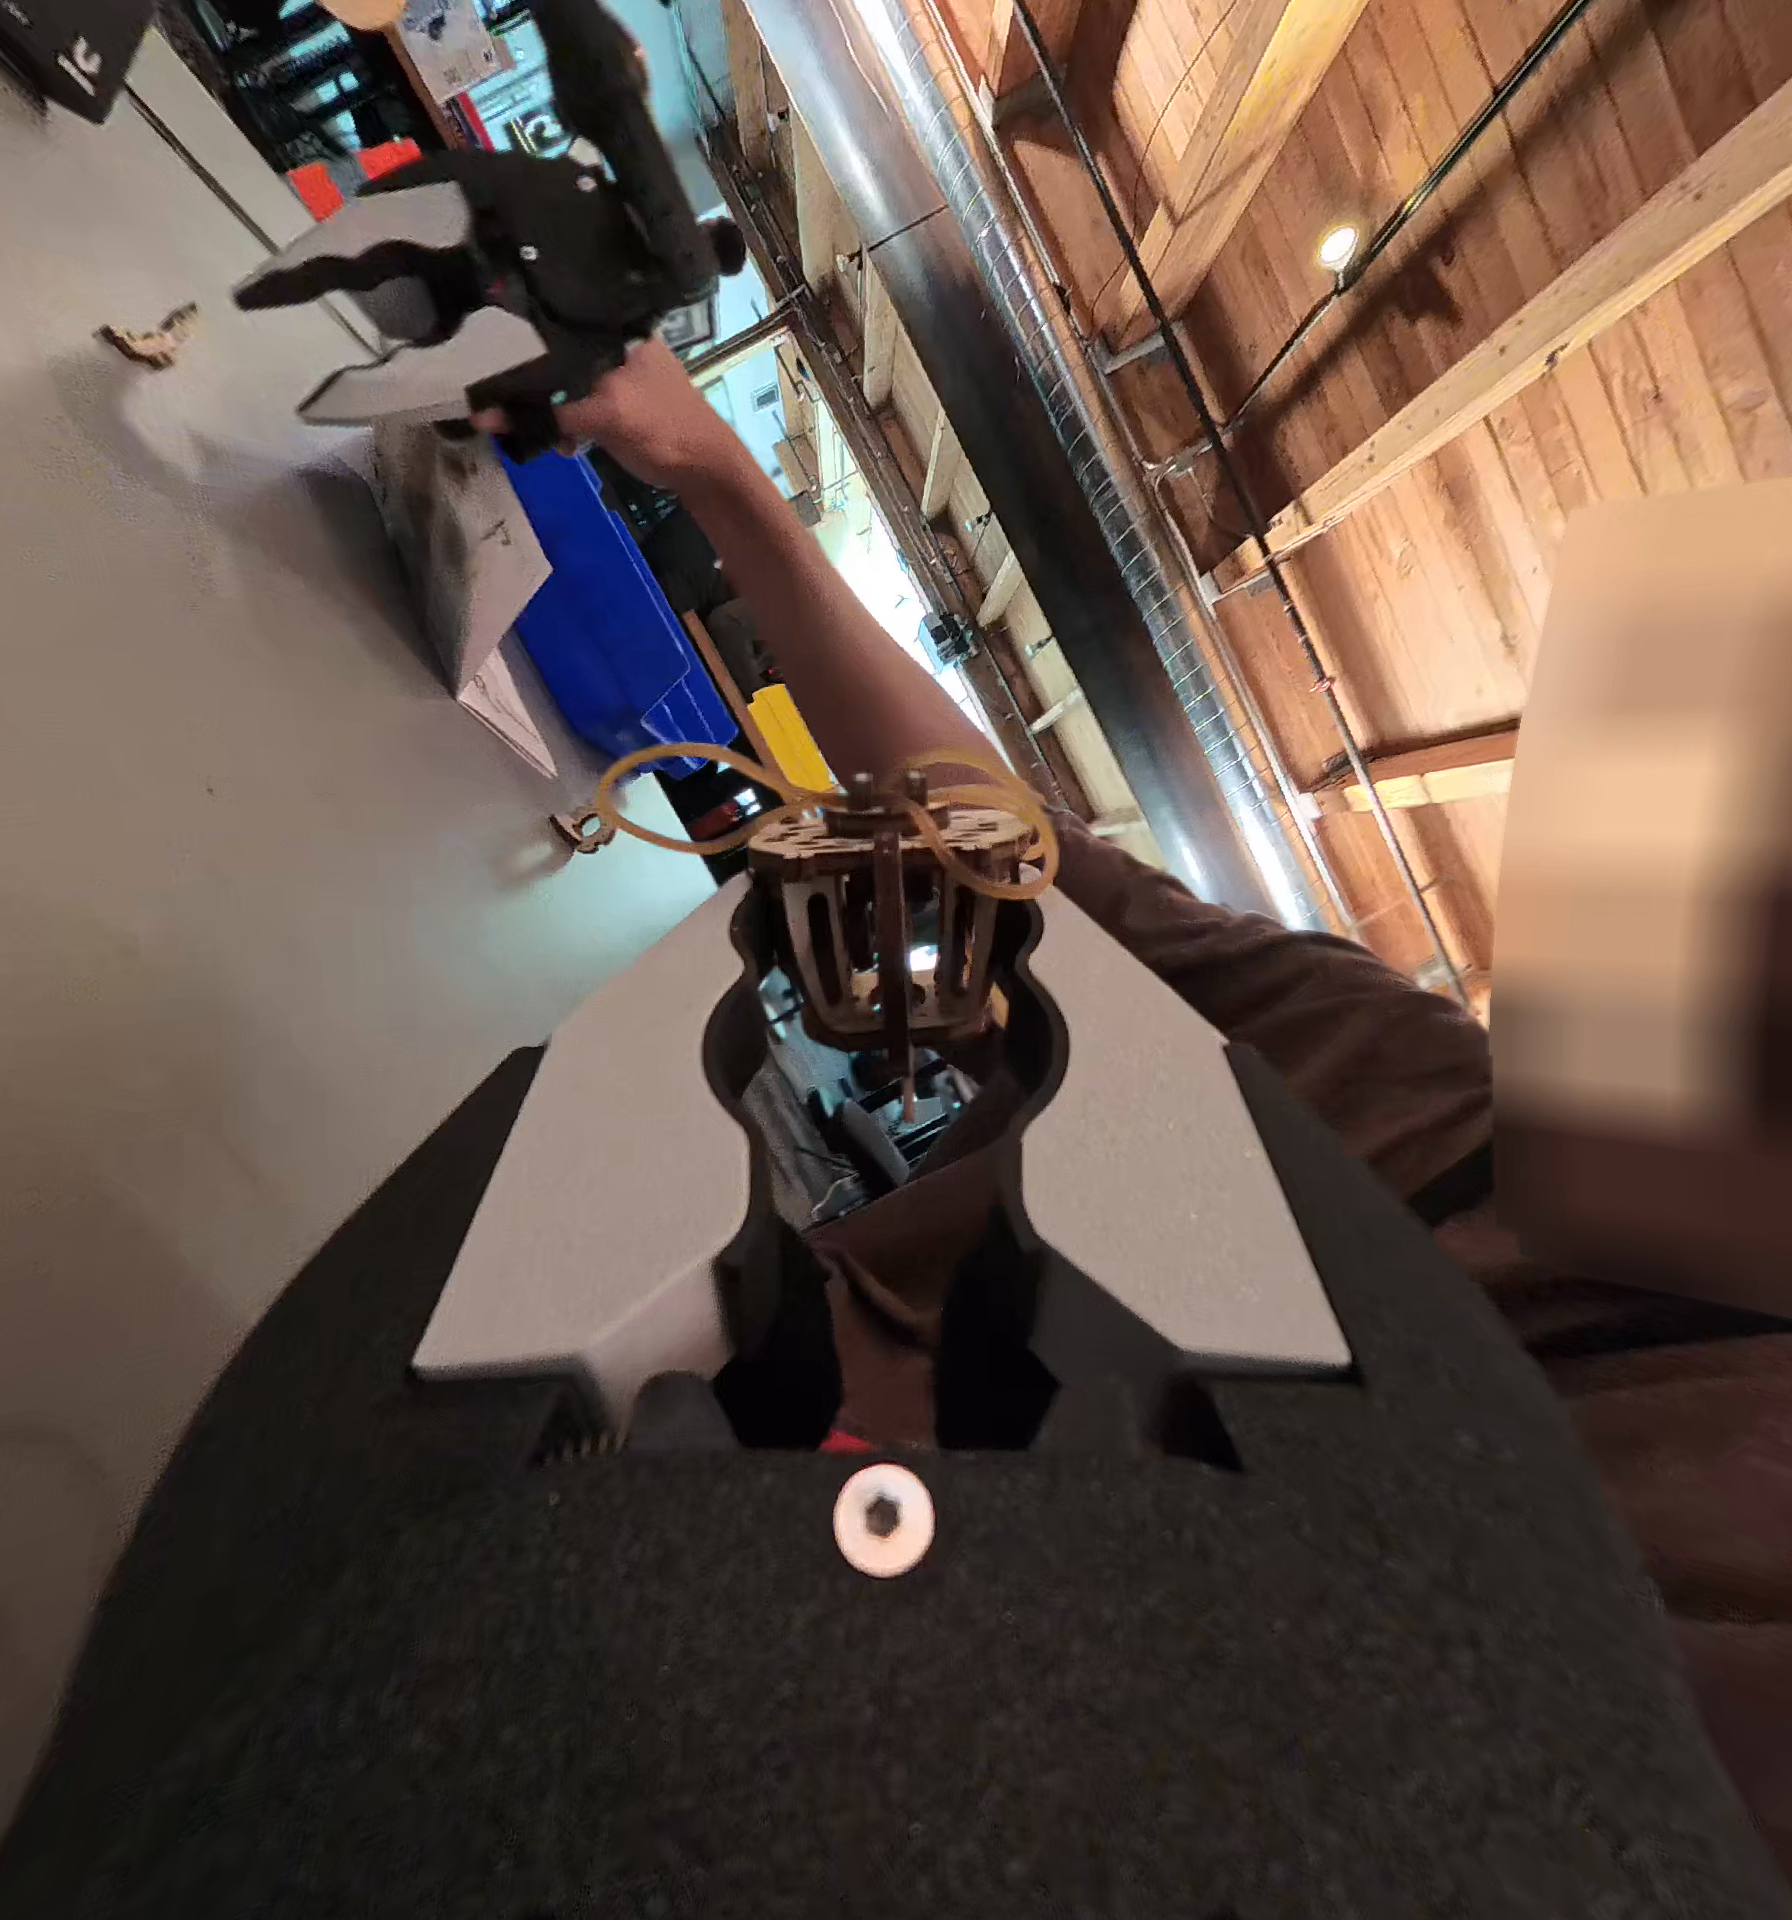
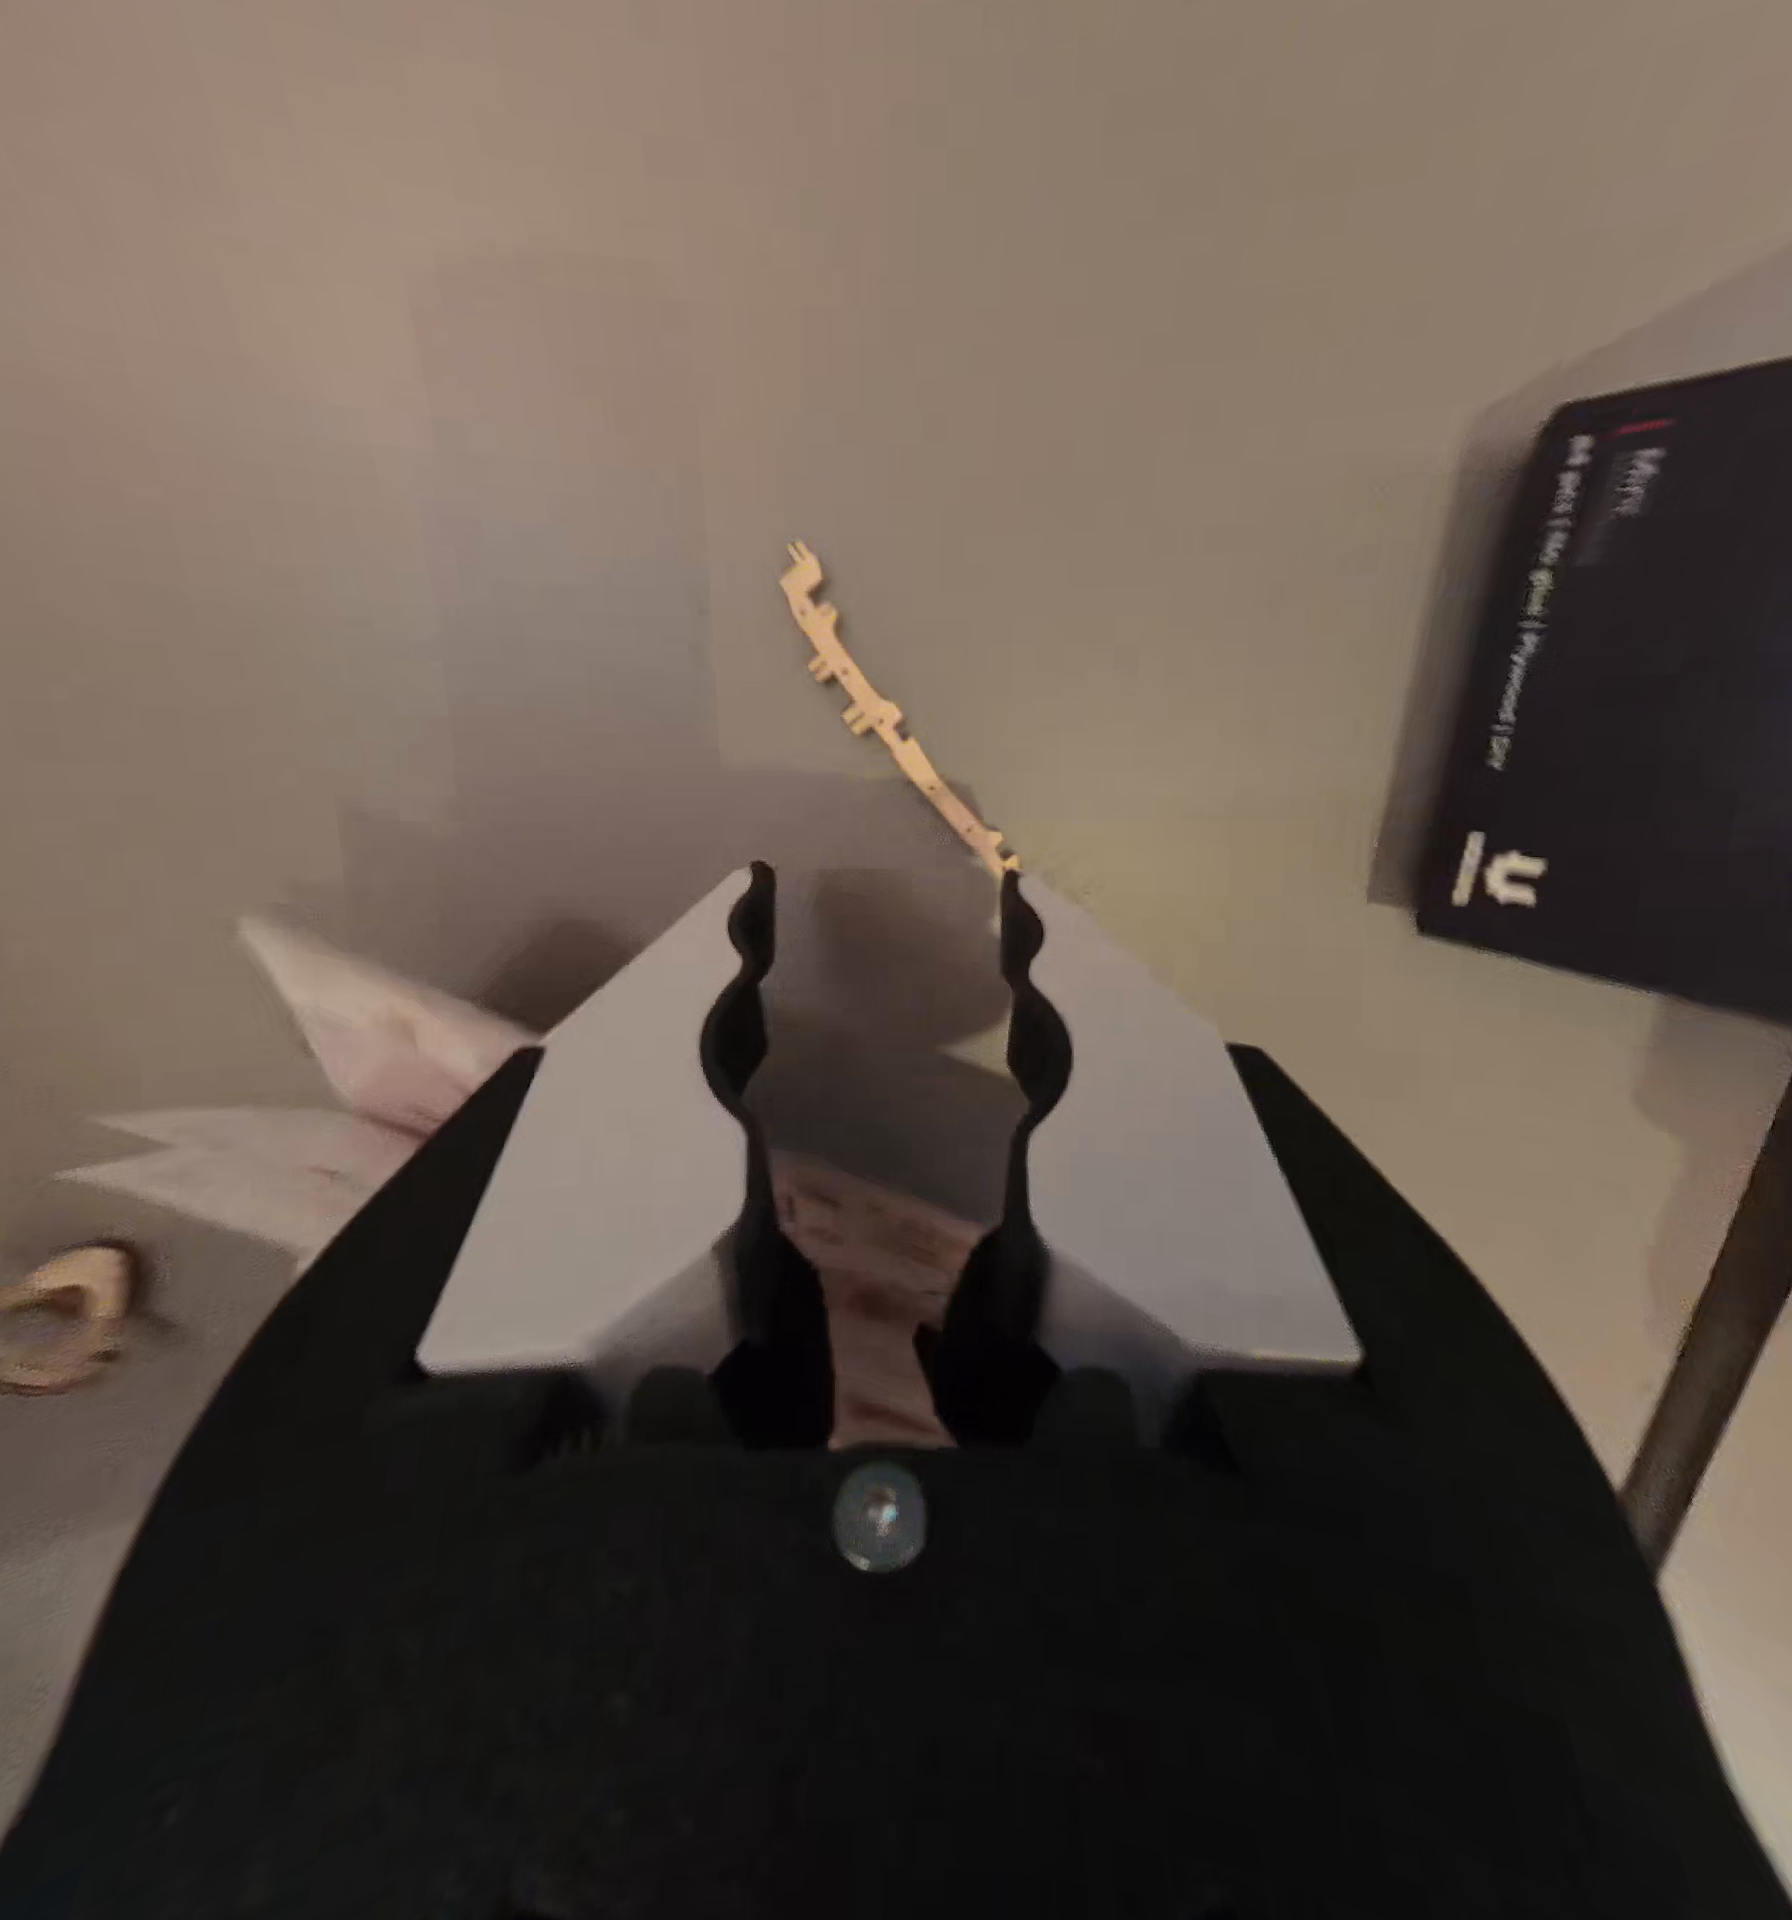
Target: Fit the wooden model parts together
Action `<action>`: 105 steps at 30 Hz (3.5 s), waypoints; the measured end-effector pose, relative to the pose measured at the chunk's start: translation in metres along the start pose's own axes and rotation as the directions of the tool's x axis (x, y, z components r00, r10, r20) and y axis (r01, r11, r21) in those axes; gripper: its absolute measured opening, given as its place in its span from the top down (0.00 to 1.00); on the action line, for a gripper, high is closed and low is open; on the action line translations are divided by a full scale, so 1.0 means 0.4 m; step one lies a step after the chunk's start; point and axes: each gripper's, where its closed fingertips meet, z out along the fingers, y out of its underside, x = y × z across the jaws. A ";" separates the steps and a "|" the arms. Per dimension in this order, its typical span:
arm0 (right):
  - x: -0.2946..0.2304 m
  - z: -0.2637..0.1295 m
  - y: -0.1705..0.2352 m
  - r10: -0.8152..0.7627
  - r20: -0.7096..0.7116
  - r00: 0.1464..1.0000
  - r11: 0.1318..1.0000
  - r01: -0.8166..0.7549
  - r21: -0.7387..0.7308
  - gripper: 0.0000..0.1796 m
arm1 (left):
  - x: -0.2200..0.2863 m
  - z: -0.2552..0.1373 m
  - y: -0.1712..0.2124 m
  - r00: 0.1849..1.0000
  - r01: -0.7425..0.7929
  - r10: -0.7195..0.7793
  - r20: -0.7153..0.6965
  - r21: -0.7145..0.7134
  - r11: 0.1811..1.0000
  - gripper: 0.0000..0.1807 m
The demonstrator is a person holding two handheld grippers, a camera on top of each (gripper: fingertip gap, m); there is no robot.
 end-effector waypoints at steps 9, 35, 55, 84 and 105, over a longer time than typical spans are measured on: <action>0.041 0.063 -0.029 -0.320 0.112 0.941 0.947 0.312 0.082 0.98 | -0.065 0.082 -0.186 0.965 0.155 -0.151 -0.216 0.001 0.988 0.78; -0.321 0.013 -0.199 0.011 -0.015 1.000 0.972 -0.008 0.233 0.98 | -0.120 0.237 -0.129 0.984 -0.123 0.086 -0.153 -0.250 0.960 0.78; -0.002 0.022 -0.747 0.422 -0.141 0.896 0.707 -0.228 0.669 0.66 | -0.097 0.047 -0.085 0.894 -0.449 0.445 -0.055 -0.081 0.890 0.78; -0.373 0.105 -0.991 0.664 -0.059 0.745 0.462 -0.348 0.816 0.83 | 0.027 -0.251 -0.005 0.883 -0.461 0.445 0.152 0.090 0.883 0.78; -0.613 -0.129 -0.138 0.620 -0.089 0.779 0.542 -0.344 0.767 0.84 | -0.150 0.188 0.016 0.922 -0.349 0.383 0.057 -0.302 0.887 0.78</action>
